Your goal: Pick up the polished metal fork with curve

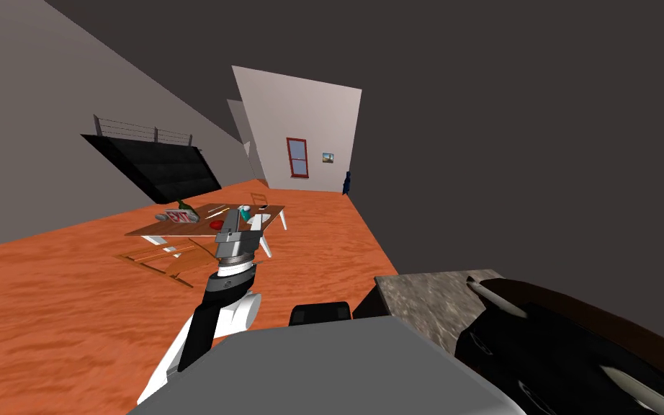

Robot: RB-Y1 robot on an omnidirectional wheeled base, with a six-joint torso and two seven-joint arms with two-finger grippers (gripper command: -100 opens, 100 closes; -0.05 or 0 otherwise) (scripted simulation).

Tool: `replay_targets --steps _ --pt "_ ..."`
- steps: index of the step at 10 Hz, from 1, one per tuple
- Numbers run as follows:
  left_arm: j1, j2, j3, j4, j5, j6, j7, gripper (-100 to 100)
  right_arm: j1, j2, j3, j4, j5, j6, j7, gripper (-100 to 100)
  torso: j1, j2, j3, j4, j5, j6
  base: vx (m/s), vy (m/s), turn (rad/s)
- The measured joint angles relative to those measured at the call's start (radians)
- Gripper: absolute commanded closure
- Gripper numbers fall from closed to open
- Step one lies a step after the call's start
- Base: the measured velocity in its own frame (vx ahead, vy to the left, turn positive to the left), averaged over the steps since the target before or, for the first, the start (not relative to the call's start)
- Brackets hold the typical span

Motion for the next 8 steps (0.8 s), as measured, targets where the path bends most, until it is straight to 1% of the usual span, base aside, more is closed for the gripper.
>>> replay_targets --steps 2,3,4,7,8 --pt "0.0 0.0 0.0 0.0 0.0 0.0 0.0 0 0.0 0.0 0.0 0.0 0.0 0.0 0.0 100 -0.002 0.0 0.0 0.0 -0.001 0.0 0.0 0.0 0.0" --pt "0.0 0.0 0.0 0.0 0.0 0.0 0.0 0 0.0 0.0 0.0 0.0 0.0 0.0 0.0 0 -0.002 0.0 0.0 0.0 -0.001 0.0 0.0 0.0 0.0" --pt "0.0 0.0 0.0 0.0 0.0 0.0 0.0 0 0.0 0.0 0.0 0.0 0.0 0.0 0.0 100 -0.002 0.0 0.0 0.0 -0.001 0.0 0.005 0.005 -0.024" --pt "0.0 0.0 0.0 0.0 0.0 0.0 0.0 0 0.051 -0.021 -0.036 -0.05 -0.012 0.012 -0.016 100 -0.001 -0.001 -0.001 0.0 0.0 0.0 0.004 0.005 -0.011" --pt "0.0 0.0 0.0 0.0 0.0 0.0 0.0 0 0.053 -0.022 -0.038 -0.052 -0.013 0.013 -0.017 0 -0.002 0.0 0.0 0.0 -0.001 0.0 0.0 0.0 0.0"
